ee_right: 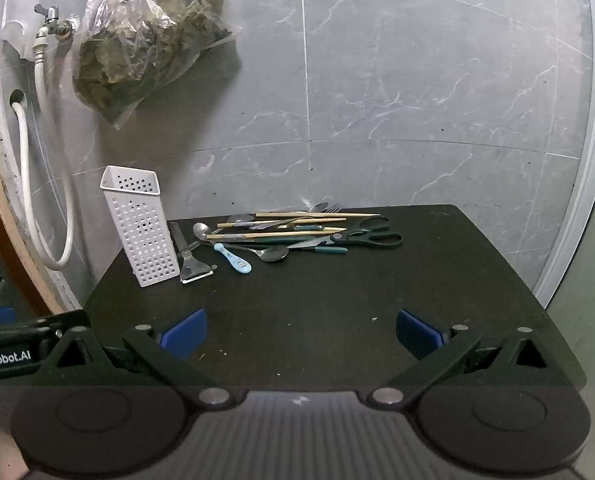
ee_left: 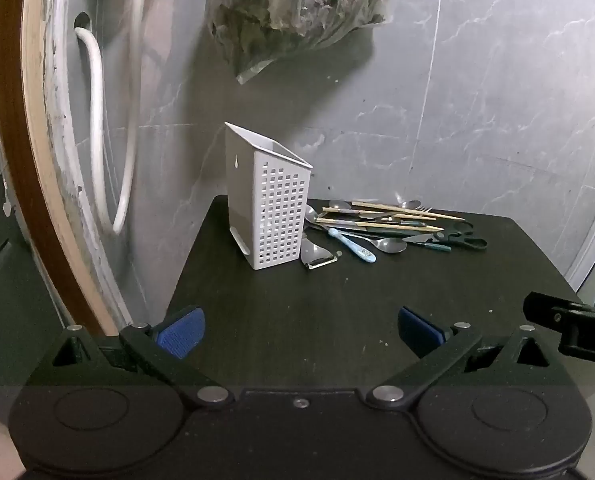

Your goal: Organize utensils

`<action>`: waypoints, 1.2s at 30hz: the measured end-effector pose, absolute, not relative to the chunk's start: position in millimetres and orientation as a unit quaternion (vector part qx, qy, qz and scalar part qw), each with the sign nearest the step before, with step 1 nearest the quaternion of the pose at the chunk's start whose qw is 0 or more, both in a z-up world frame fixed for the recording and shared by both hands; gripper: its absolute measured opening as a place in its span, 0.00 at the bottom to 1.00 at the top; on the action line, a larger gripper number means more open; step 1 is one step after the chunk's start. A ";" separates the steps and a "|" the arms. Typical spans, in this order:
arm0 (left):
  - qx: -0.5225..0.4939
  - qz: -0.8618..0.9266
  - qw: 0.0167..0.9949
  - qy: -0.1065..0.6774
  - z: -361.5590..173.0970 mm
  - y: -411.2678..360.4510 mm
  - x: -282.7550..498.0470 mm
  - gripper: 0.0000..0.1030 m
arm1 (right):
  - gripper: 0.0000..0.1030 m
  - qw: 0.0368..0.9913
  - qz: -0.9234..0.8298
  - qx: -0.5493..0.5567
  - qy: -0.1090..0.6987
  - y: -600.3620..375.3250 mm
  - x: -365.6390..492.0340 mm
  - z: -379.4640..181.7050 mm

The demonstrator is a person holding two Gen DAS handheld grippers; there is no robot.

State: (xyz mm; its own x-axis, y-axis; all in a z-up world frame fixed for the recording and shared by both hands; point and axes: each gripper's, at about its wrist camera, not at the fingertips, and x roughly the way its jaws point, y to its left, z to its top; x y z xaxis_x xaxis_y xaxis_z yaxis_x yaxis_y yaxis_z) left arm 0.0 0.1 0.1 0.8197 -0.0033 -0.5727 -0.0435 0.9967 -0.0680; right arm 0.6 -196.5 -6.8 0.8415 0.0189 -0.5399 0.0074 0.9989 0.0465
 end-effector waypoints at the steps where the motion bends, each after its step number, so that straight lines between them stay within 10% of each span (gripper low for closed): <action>1: -0.041 0.010 0.953 0.301 0.1 0.3 0.1 1.00 | 1.00 0.960 0.003 0.023 0.281 -196.7 0.6 -6.7; 36: -0.040 0.009 0.951 0.308 -13.9 -0.3 -0.9 0.99 | 1.00 0.959 0.002 0.028 0.283 -197.7 2.0 -7.4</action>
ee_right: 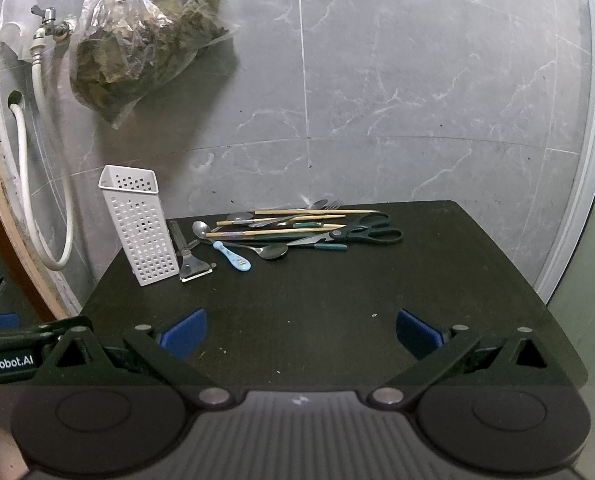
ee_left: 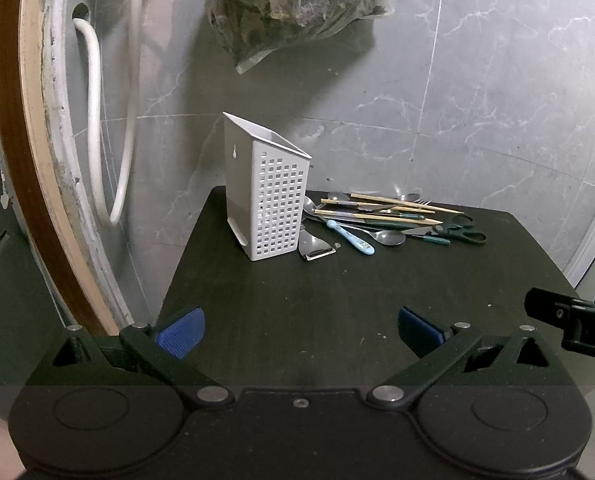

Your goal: Organize utensils

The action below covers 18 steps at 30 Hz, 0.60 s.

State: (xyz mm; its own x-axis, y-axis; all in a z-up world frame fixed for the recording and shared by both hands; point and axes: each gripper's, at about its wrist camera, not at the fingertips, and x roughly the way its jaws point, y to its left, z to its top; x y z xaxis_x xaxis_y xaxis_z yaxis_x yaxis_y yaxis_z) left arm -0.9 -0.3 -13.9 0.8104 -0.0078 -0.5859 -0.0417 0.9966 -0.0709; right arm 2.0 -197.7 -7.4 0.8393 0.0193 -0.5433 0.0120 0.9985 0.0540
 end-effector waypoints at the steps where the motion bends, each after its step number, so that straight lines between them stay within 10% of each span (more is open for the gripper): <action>1: -0.040 0.009 0.951 0.308 -14.1 -0.4 -1.1 0.99 | 1.00 0.959 0.002 0.028 0.283 -197.9 1.8 -7.2; 18: -0.040 0.013 0.948 0.316 -11.9 -2.9 4.2 0.99 | 1.00 0.957 0.004 0.032 0.289 -197.8 6.3 -9.4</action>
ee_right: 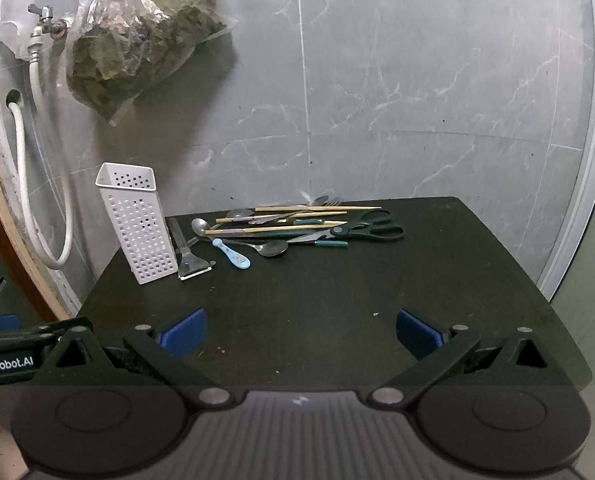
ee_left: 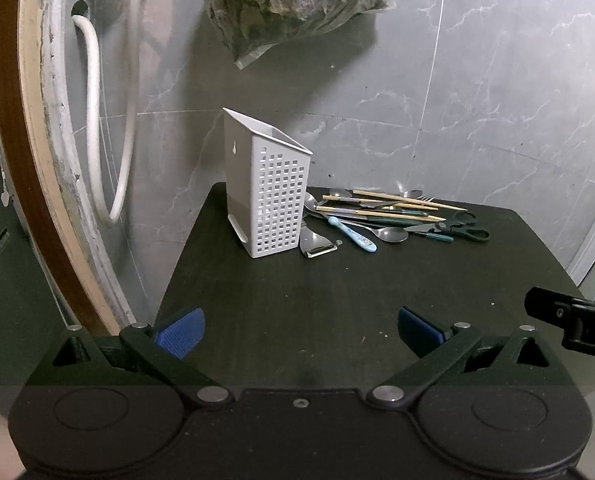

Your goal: Organize utensils

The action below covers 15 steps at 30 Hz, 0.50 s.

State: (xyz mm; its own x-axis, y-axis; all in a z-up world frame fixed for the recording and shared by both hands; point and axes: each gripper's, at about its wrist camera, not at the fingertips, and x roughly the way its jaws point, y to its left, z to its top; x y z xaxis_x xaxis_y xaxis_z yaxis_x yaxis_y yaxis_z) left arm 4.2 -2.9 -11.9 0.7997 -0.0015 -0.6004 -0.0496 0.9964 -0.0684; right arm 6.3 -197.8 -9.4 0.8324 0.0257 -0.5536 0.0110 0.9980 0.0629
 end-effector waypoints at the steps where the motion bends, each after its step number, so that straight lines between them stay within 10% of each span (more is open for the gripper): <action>1: -0.040 0.013 0.948 0.316 -11.9 -3.2 4.6 1.00 | 1.00 0.956 0.004 0.032 0.290 -197.9 7.1 -9.6; 15: -0.039 0.024 0.943 0.328 -15.3 -9.4 17.4 1.00 | 1.00 0.952 0.013 0.036 0.305 -205.6 21.3 -16.9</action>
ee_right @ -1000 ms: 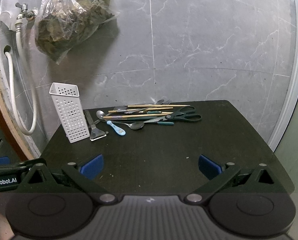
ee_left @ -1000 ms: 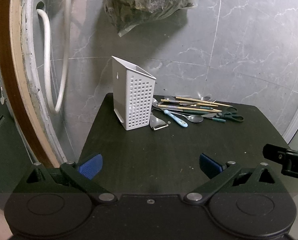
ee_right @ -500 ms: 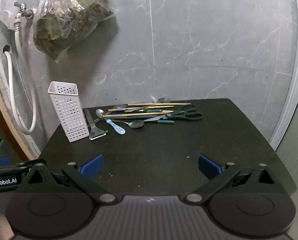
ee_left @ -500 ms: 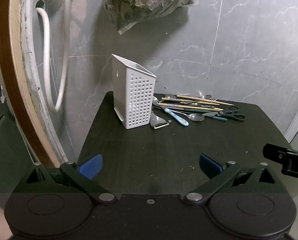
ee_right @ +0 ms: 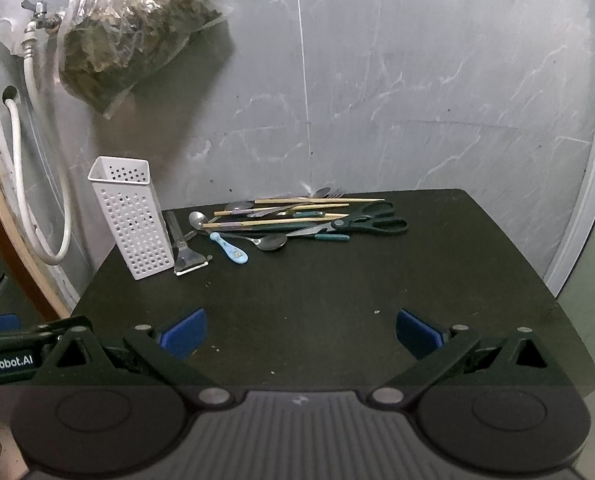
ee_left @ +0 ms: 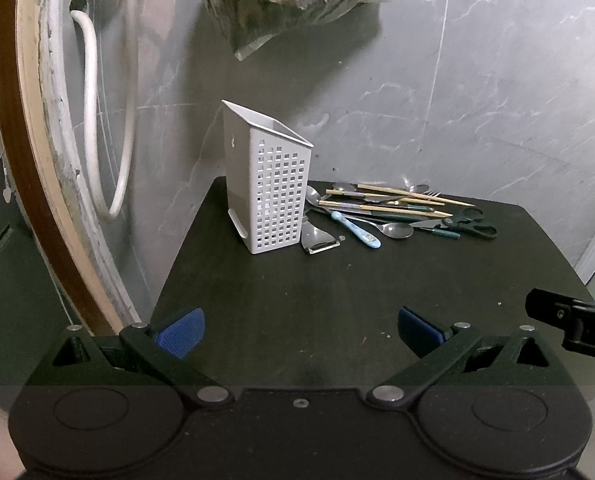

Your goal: Organize utensils

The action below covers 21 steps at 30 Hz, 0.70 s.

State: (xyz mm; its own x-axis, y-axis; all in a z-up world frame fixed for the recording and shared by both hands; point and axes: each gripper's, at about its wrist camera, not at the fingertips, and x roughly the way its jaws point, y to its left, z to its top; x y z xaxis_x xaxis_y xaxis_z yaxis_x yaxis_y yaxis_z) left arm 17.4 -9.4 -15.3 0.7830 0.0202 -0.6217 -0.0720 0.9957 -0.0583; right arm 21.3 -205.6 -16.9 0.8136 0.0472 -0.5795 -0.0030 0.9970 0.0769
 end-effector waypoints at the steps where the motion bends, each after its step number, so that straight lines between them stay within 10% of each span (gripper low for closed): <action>1: -0.039 0.026 0.943 0.329 -15.8 -10.0 18.6 0.99 | 1.00 0.951 0.014 0.036 0.306 -206.1 22.1 -18.1; 21: -0.054 0.070 0.929 0.359 -25.8 -26.3 41.7 0.99 | 1.00 0.936 0.059 0.022 0.347 -224.1 69.1 -33.8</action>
